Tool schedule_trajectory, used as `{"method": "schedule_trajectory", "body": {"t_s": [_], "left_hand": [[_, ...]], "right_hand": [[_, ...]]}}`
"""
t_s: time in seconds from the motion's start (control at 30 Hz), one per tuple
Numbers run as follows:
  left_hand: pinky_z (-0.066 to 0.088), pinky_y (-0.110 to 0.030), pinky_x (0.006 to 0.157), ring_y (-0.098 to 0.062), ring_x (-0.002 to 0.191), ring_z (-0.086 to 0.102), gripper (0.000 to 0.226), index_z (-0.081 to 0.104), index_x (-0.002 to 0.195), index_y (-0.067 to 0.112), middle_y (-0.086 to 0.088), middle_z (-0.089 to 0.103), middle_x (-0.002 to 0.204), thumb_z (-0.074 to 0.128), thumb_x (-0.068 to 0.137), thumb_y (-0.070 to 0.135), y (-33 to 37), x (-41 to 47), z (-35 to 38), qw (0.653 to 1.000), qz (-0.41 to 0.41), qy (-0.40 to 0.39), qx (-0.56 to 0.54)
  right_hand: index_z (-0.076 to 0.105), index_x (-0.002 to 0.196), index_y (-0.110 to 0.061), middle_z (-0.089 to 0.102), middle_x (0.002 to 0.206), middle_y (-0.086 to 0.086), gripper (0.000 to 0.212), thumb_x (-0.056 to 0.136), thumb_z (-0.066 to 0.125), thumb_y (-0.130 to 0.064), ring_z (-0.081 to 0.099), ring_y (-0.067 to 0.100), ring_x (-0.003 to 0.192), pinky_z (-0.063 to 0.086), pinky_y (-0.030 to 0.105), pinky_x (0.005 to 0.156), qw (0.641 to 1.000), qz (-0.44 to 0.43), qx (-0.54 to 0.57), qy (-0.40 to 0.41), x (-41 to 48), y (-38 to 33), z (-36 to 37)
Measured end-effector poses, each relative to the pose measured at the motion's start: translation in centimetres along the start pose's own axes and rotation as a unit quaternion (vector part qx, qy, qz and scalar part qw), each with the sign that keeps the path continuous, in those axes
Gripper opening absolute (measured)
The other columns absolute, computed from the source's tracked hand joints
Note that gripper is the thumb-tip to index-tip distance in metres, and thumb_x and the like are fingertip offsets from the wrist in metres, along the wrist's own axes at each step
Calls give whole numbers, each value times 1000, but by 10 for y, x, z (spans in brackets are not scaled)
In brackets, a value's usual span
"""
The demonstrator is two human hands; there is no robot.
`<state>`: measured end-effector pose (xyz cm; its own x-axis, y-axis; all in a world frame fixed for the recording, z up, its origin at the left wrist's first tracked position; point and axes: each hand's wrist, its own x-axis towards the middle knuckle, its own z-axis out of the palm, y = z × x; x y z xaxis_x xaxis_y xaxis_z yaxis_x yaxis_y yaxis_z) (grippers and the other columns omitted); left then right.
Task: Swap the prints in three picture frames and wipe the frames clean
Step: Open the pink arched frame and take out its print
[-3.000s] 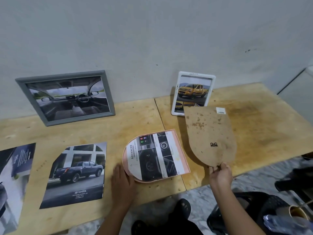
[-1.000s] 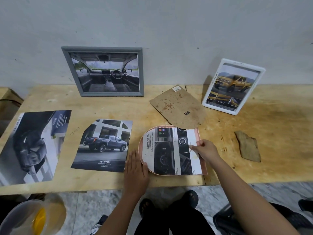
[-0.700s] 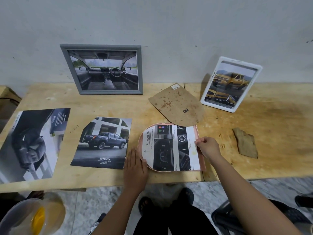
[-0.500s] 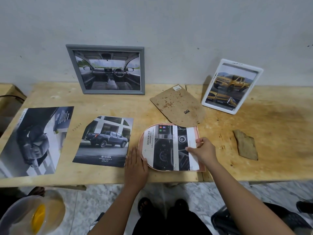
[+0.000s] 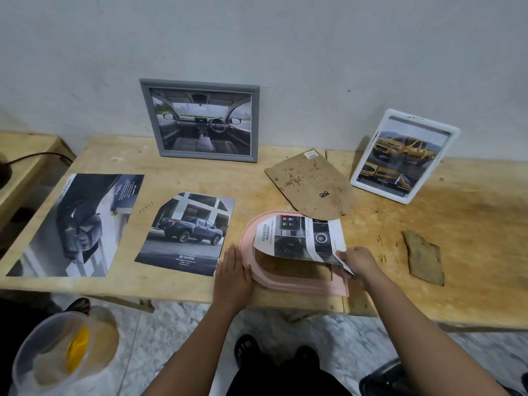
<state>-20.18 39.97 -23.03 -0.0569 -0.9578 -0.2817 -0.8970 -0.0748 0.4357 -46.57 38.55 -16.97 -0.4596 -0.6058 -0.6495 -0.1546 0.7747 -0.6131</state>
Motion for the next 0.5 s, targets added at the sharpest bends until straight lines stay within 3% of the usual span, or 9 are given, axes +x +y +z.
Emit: {"method": "schedule_trajectory", "body": {"t_s": [0.07, 0.13, 0.2, 0.33, 0.43, 0.5], "left_hand": [[4, -36, 118, -21, 146, 7, 56, 5, 150, 9, -8, 6, 159, 21, 101, 33, 2, -1, -1, 1000, 0, 15, -6], [10, -39, 117, -24, 145, 16, 58, 13, 149, 7, -10, 15, 157, 19, 99, 36, 2, 0, -1, 999, 2, 32, -9], [17, -42, 116, -28, 142, 25, 65, 22, 147, 4, -13, 25, 154, 16, 92, 39, 3, 0, -1, 999, 1, 46, -15], [20, -44, 116, -29, 141, 26, 67, 26, 145, 2, -15, 27, 153, 18, 90, 39, 3, 4, -1, 999, -16, 30, -17], [16, -42, 117, -27, 143, 20, 61, 24, 146, 4, -13, 21, 155, 27, 94, 35, 4, 9, -6, 999, -29, 1, -18], [14, -40, 117, -25, 145, 16, 61, 21, 147, 5, -12, 17, 156, 31, 94, 33, 4, 10, -8, 999, -30, -11, -21]], "right_hand": [[47, 65, 1, 49, 62, 19, 26, 91, 50, -2, 37, 20, 31, 22, 19, 32, 999, 4, 33, -41, -2, 0, -9], [54, 75, 7, 53, 61, 18, 20, 91, 50, -4, 36, 21, 36, 22, 17, 30, 997, 8, 58, -55, -5, 1, -16], [57, 87, 7, 58, 66, 17, 15, 92, 51, -6, 45, 21, 43, 32, 17, 31, 990, 19, 109, -83, -10, 4, -22], [55, 93, 3, 67, 60, 8, 9, 94, 46, 1, 63, 13, 45, 46, 17, 37, 955, 30, 202, -215, -25, 9, -31], [56, 109, 0, 72, 89, 14, 21, 90, 47, 3, 70, 21, 71, 56, 27, 54, 939, 22, 188, -287, -28, 16, -29], [57, 112, -4, 72, 96, 13, 25, 88, 50, 1, 70, 24, 78, 57, 30, 60, 935, 8, 168, -311, -27, 17, -28]]}}
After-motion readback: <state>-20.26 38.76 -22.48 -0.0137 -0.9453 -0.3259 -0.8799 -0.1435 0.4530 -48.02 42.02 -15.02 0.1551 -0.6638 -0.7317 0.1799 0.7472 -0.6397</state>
